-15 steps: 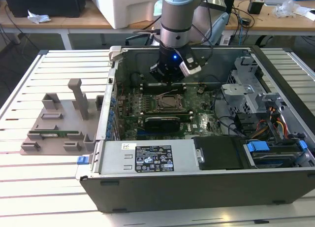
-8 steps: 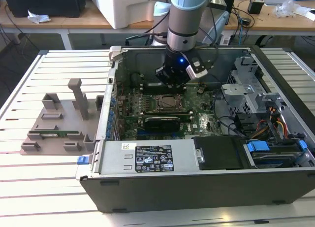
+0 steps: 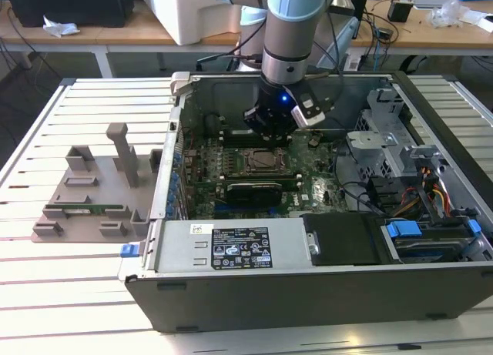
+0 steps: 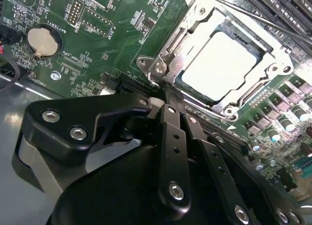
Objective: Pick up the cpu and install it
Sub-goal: 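Install the first cpu locking lever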
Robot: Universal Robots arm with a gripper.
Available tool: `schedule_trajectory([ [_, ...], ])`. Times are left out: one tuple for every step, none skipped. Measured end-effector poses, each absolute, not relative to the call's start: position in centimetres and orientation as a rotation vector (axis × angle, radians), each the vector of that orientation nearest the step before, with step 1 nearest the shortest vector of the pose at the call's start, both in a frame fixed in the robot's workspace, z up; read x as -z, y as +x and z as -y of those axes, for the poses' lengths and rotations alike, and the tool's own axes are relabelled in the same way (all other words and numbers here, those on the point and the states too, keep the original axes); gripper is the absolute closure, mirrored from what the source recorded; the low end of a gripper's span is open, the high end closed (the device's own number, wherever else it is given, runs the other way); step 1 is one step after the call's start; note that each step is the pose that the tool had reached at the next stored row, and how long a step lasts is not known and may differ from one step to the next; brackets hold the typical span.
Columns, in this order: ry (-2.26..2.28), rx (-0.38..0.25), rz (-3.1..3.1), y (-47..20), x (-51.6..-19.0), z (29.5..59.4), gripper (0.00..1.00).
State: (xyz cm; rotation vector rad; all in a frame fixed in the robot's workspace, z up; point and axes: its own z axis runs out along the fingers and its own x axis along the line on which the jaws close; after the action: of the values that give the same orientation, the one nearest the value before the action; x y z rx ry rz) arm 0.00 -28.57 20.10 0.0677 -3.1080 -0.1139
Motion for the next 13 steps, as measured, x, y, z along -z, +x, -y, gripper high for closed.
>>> schedule_trajectory([
  [0.068, 0.114, 3.108, 0.0, -20.1, 28.5, 0.89],
  [0.068, 0.116, 3.109, 0.0, -20.2, 28.5, 0.89],
  [0.068, 0.113, 3.109, 0.0, -20.6, 28.5, 0.89],
  [0.068, 0.108, 3.109, 0.0, -20.8, 28.5, 0.89],
  [0.068, 0.096, 3.109, 0.0, -21.0, 28.5, 0.89],
  [0.067, 0.06, 3.109, 0.0, -21.1, 28.6, 0.89],
  [0.067, 0.036, 3.109, 0.0, -21.2, 28.6, 0.89],
  [0.066, 0.013, 3.109, 0.0, -21.2, 28.8, 0.89],
  [0.066, -0.011, 3.109, 0.0, -21.2, 29.0, 0.89],
  [0.066, -0.025, 3.109, 0.0, -21.2, 29.3, 0.89],
  [0.066, -0.034, 3.108, 0.0, -21.2, 29.5, 0.89],
  [0.066, -0.042, 3.108, 0.0, -21.2, 29.7, 0.89],
  [0.065, -0.056, 3.108, 0.0, -21.2, 29.9, 0.89],
])
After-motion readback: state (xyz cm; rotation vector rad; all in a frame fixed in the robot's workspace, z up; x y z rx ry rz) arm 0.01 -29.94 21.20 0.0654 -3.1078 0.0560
